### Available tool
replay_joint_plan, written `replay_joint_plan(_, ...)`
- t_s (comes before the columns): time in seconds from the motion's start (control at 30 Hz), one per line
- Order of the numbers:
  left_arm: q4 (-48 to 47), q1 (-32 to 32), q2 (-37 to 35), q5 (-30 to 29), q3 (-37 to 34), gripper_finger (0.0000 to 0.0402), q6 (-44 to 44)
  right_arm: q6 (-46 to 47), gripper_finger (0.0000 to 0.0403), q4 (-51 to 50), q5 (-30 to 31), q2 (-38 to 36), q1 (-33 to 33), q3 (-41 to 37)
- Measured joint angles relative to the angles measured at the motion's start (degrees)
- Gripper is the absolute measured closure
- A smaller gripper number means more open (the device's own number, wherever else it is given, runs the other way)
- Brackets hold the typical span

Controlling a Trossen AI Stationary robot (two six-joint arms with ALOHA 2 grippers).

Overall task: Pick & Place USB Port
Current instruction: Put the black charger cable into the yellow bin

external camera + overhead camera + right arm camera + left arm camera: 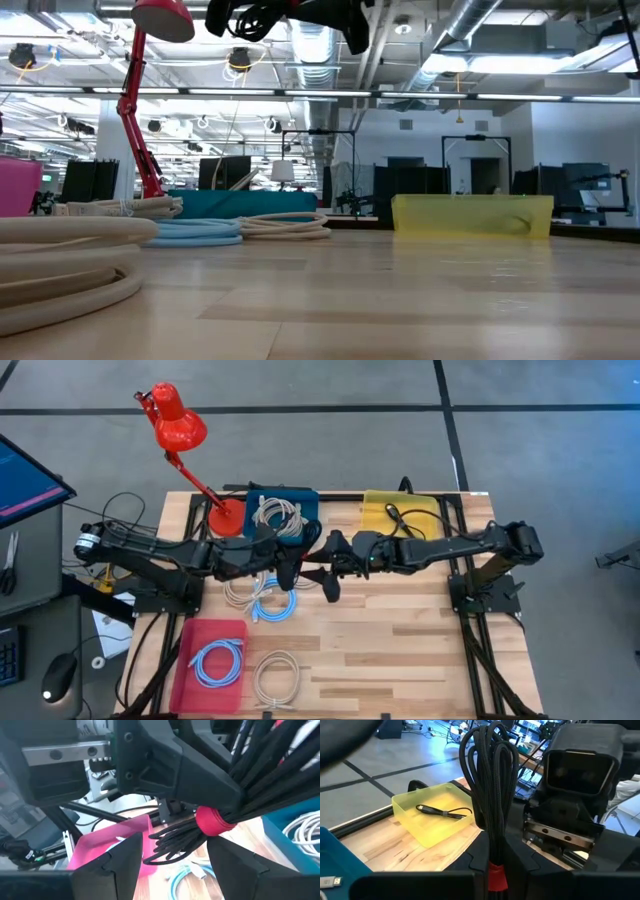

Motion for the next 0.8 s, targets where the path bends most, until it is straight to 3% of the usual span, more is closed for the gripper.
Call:
replay_joint_plan(0.53,1.3,0.0,0.1,1.8,0.0,0.0371,-0.4,0.9,0.0211,1.9,0.2,-0.1,-2.3,0.1)
replay_joint_plan(0.63,1.3,0.0,0.1,1.5,0.0,0.0371,-0.4,0.9,0.0250,1.6,0.1,-0.1,-2.4,0.1)
replay_joint_plan(0.8,1.4,-0.1,0.1,1.6,0.0,0.0371,-0.3,0.9,0.0360,1.4,0.0,-0.1,-2.4,0.1)
